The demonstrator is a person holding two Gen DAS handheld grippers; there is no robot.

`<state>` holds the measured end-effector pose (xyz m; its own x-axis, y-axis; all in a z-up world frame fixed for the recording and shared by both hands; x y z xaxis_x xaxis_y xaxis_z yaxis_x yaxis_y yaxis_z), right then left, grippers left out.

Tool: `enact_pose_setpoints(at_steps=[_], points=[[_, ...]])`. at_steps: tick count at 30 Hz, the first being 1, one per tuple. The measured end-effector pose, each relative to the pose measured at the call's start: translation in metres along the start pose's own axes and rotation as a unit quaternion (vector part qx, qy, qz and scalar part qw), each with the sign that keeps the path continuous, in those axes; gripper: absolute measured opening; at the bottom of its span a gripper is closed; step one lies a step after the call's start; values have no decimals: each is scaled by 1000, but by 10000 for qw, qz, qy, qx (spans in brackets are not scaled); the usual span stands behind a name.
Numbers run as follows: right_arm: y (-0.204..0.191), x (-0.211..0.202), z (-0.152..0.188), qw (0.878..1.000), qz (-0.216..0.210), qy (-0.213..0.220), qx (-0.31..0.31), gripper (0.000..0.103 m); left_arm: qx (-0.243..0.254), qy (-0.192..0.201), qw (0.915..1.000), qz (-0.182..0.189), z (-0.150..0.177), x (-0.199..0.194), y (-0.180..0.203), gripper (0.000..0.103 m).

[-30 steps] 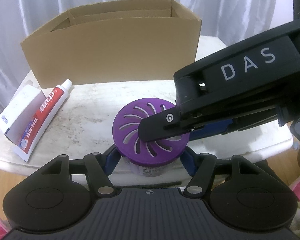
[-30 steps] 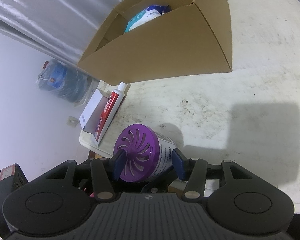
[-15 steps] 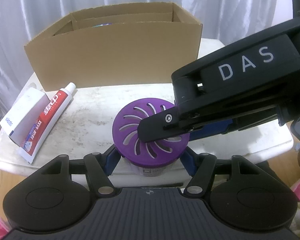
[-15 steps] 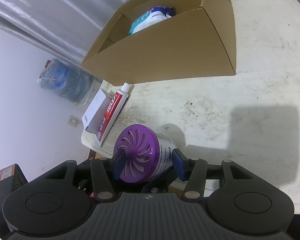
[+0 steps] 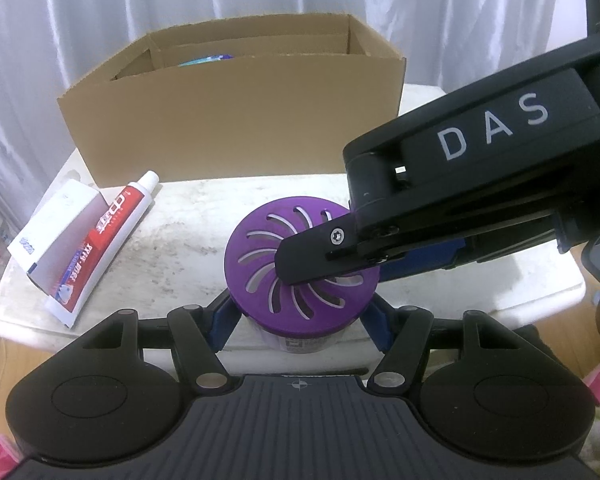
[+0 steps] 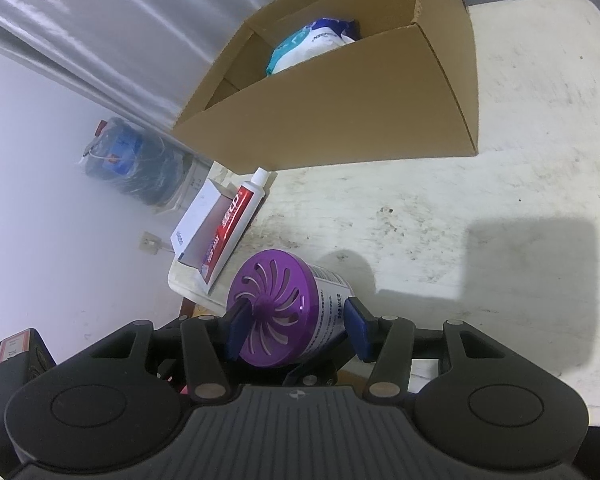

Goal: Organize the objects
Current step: 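Raise the purple canister higher with the right gripper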

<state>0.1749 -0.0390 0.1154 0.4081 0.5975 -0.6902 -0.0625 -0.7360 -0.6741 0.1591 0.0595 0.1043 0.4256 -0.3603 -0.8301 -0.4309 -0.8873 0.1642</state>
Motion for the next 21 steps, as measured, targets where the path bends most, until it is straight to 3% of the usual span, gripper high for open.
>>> enact_pose_setpoints(at_steps=[21], points=[[-14,-2,0,9999,-76,63,-126,55,-71,173,9998,-120,2,-14,-5,65]])
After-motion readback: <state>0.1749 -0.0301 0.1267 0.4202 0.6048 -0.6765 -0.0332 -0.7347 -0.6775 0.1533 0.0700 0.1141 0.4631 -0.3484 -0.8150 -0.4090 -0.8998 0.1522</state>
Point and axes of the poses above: each gripper's, at about its wrist camera, not at the fingertips, and x roughly the way its jaws point, y to its right, z to its underside, the point moved 8 cm from there along x, roughly the way its jaws point, and after that the axes turned 2 degrees about x, right-handed, at the moved point
